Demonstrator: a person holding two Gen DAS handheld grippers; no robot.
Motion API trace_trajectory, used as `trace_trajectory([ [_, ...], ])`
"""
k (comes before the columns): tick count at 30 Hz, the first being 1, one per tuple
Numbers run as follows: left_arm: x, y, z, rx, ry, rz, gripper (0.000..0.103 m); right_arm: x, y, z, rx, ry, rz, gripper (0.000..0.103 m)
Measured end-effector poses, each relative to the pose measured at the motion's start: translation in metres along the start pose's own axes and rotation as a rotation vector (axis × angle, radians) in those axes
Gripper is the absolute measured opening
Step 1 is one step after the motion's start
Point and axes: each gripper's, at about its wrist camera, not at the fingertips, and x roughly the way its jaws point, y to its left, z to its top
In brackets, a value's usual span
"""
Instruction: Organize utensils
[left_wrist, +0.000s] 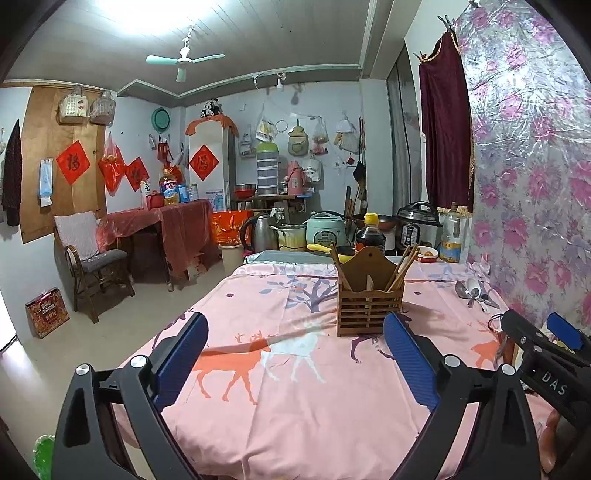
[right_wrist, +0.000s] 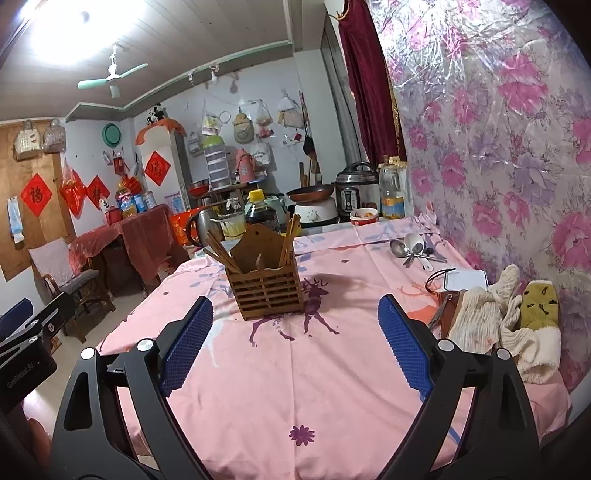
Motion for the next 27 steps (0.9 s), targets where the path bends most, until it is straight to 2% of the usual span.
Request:
trace_trajectory([
  [13,0.013,0.003,-0.010,-0.022,0.050,-0.029,0.094,-0.002,0.009,-0.003,-0.048,-0.019,-0.018,0.089],
  [17,0.012,0.003,-0.010,-0.023,0.044,-0.020,0.097,-0.004,0.012,-0.004,-0.060,-0.029,-0.023,0.089],
  [27,0.011,0.003,-0.010,-0.023,0.039,-0.017,0.097,-0.006,0.012,-0.003,-0.059,-0.028,-0.022,0.089],
])
